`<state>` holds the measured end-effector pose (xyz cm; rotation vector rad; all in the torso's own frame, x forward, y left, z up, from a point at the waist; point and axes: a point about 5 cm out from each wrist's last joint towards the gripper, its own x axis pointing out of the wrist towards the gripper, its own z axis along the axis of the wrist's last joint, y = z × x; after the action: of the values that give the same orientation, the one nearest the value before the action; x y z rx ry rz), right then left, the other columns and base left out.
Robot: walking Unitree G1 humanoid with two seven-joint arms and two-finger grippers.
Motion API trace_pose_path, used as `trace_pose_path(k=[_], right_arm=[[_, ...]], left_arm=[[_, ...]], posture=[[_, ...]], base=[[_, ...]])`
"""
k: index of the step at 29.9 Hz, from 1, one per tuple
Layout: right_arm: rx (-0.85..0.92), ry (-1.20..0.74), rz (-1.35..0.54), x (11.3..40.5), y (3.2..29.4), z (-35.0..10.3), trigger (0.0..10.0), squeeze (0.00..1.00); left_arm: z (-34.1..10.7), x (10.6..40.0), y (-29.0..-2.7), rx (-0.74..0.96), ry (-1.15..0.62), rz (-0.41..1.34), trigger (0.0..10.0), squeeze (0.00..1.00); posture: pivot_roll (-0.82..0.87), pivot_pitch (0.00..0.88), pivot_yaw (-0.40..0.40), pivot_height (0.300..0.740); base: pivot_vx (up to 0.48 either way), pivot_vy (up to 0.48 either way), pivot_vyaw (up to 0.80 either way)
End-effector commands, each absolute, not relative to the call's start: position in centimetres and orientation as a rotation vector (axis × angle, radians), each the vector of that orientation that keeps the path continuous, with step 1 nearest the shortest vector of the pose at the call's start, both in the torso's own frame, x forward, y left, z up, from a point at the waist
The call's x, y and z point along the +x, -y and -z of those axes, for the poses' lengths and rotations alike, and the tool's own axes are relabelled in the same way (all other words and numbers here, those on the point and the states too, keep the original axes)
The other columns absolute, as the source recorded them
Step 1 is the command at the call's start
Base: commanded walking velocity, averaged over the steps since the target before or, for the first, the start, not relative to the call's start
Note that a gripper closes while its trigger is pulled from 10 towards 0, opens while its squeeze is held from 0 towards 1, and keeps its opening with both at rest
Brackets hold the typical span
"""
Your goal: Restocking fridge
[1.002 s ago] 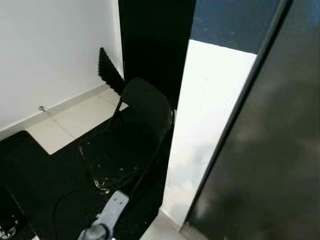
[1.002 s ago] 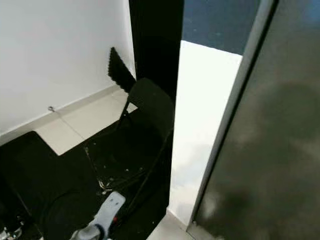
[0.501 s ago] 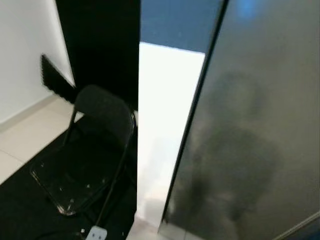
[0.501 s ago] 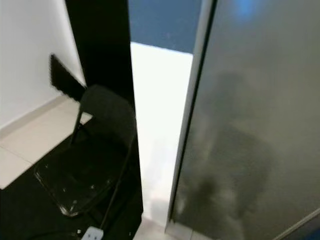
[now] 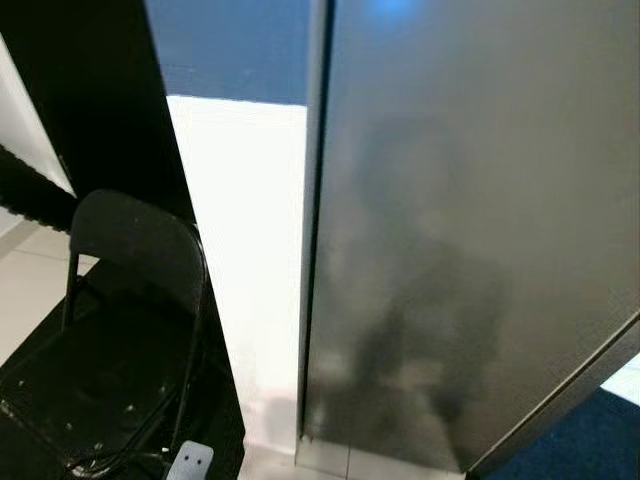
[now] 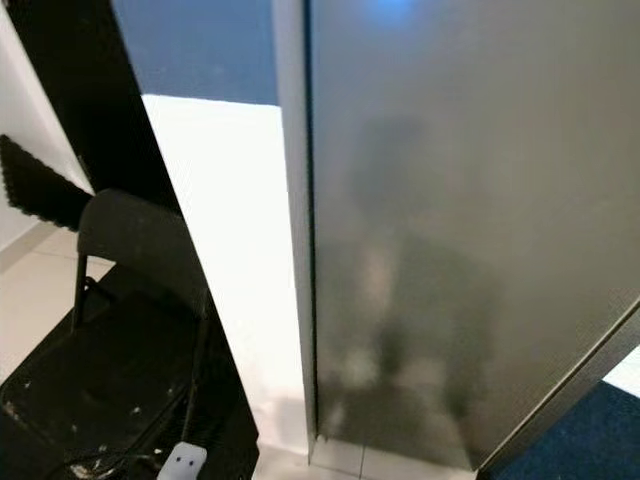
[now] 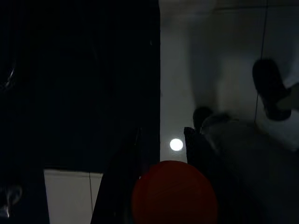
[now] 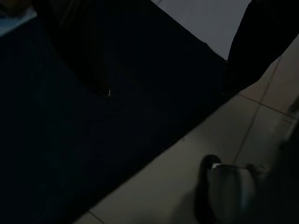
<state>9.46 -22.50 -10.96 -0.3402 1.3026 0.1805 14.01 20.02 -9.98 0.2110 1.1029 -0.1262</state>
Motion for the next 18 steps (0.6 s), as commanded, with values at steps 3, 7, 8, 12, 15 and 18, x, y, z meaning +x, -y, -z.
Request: trace_pose_path(k=[3,7,8,12,15,18], right_arm=[[-0.346,-1.304,-0.2,9.31,22.08,11.08,10.0,0.0],[-0.346,-1.307,-0.201,9.19,22.03,11.11,10.0,0.0],[-0.346,-1.307,-0.201,9.17,22.02,11.12,10.0,0.0],[-0.346,-1.307,-0.201,9.15,21.99,11.13,10.0,0.0],[-0.347,-1.307,-0.201,9.17,22.0,11.13,10.0,0.0],[-0.349,-1.308,-0.2,9.18,22.06,11.11,10.0,0.0]], left_arm=[[10.16,13.59,-20.02,0.212,-1.123,0.122,10.0,0.0],[10.25,13.32,-20.0,0.216,-1.13,0.126,10.0,0.0],[10.27,13.28,-20.0,0.217,-1.131,0.127,10.0,0.0],[10.28,13.25,-19.96,0.221,-1.133,0.133,10.0,0.0],[10.28,13.29,-19.9,0.223,-1.132,0.137,10.0,0.0],[10.26,13.36,-19.84,0.225,-1.131,0.139,10.0,0.0]], posture=[[0.06,0.0,-0.002,0.74],[0.06,0.0,-0.001,0.74],[0.06,0.0,-0.001,0.74],[0.06,0.0,-0.002,0.74],[0.06,0.0,-0.003,0.74],[0.06,0.0,-0.004,0.74]], base=[[0.0,0.0,-0.8],[0.0,0.0,0.0],[0.0,0.0,0.0],[0.0,0.0,-0.6],[0.0,0.0,-0.8],[0.0,0.0,-0.8]])
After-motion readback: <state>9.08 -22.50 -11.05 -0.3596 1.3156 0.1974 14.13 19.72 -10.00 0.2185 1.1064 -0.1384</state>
